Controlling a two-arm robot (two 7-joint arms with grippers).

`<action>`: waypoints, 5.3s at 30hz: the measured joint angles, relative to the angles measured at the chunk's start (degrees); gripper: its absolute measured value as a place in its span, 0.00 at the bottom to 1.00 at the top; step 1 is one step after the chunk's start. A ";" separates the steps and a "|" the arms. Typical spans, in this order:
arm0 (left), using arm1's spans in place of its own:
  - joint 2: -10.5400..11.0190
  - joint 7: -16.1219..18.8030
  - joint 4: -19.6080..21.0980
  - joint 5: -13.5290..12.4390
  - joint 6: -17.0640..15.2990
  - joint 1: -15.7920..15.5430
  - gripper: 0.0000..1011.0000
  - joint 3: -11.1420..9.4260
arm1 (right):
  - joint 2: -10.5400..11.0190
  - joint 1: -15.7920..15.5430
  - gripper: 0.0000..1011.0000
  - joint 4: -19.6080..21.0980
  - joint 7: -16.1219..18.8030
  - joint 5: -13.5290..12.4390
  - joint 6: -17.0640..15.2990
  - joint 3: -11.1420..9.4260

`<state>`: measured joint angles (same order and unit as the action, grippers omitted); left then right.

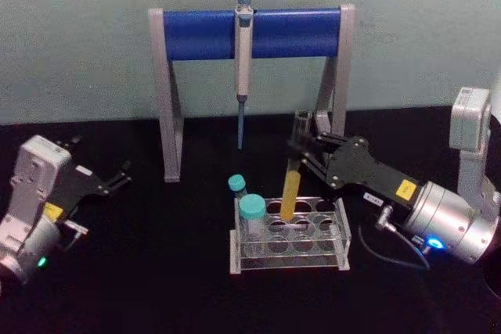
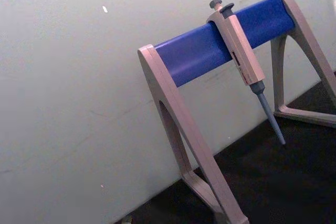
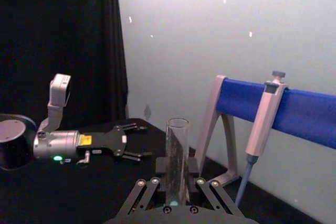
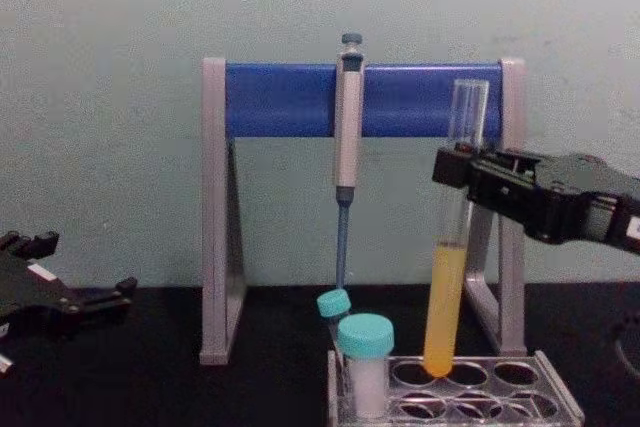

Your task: Pick up the test tube from the test tube rack, shake it, then place it back into the test tube rack.

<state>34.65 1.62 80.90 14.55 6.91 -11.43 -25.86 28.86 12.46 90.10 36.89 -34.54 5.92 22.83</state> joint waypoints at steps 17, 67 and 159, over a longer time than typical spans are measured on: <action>0.00 0.00 0.00 0.00 0.00 0.00 0.99 0.00 | -0.01 0.26 0.23 -1.69 -0.35 -0.30 0.83 1.96; 0.00 0.00 0.00 0.00 0.00 0.00 0.99 0.00 | -3.53 1.16 0.23 -8.98 -1.32 2.46 0.95 4.15; 0.00 0.00 0.00 0.00 0.00 0.00 0.99 0.00 | -4.05 -5.46 0.99 0.95 -15.69 10.85 8.44 -4.92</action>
<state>34.65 1.62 80.90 14.55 6.91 -11.43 -25.86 24.81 7.00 91.06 21.21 -23.69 14.37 17.90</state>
